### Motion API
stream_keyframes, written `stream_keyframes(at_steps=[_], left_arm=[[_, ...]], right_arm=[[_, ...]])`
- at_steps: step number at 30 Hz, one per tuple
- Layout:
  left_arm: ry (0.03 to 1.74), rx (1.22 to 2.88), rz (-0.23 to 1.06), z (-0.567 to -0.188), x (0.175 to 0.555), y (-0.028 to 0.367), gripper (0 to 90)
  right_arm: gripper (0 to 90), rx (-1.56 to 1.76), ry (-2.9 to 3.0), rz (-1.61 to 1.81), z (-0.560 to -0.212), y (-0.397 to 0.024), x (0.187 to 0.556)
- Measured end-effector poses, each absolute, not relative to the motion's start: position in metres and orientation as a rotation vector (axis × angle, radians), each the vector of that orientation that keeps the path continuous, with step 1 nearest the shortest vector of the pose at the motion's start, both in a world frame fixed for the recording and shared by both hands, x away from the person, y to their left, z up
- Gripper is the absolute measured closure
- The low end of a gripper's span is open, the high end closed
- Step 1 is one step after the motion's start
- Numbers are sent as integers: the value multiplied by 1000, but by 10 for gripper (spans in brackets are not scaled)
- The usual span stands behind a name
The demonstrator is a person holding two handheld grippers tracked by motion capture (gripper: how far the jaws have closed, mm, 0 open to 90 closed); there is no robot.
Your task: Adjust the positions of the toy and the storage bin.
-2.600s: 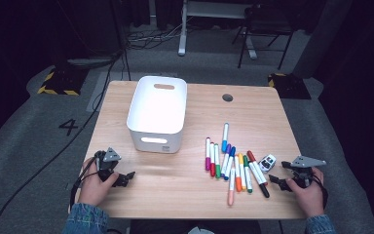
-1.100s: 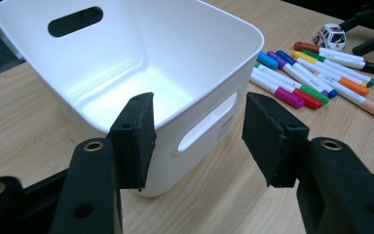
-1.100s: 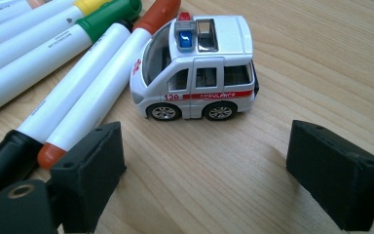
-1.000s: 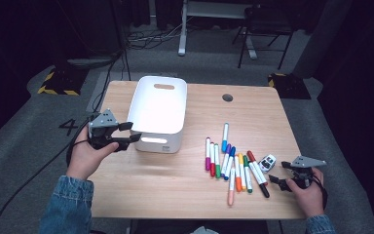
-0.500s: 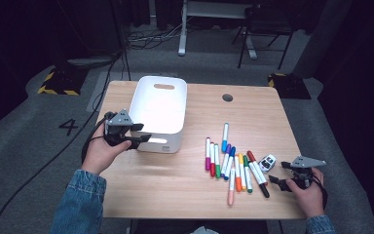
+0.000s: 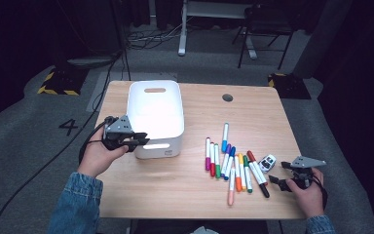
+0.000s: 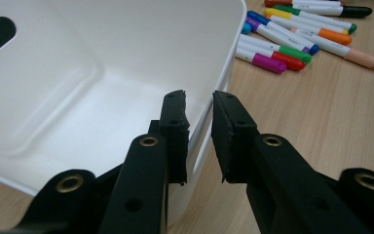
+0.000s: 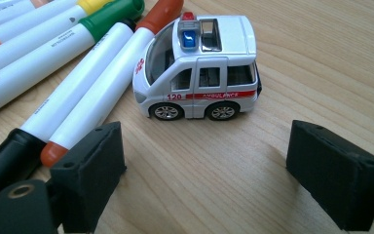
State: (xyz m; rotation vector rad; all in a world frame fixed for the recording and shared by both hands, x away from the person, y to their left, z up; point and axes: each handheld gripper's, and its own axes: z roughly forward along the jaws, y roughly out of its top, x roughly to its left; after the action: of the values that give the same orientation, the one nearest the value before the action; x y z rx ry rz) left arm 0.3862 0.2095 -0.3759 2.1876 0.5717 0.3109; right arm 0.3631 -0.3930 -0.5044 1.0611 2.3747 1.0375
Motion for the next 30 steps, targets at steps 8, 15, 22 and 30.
stream_keyframes(at_steps=[8,15,22,30], left_arm=[[453,2232,234,-376,373,198,833],[367,2249,171,-382,362,187,861],[313,2236,115,-387,349,181,850],[181,2246,28,-388,330,169,849]], right_arm=[[141,1062,2374,1038,-504,-393,363],[141,1061,2374,1038,-504,-393,363],[141,1061,2374,1038,-504,-393,363],[141,1062,2370,1040,-505,-393,363]])
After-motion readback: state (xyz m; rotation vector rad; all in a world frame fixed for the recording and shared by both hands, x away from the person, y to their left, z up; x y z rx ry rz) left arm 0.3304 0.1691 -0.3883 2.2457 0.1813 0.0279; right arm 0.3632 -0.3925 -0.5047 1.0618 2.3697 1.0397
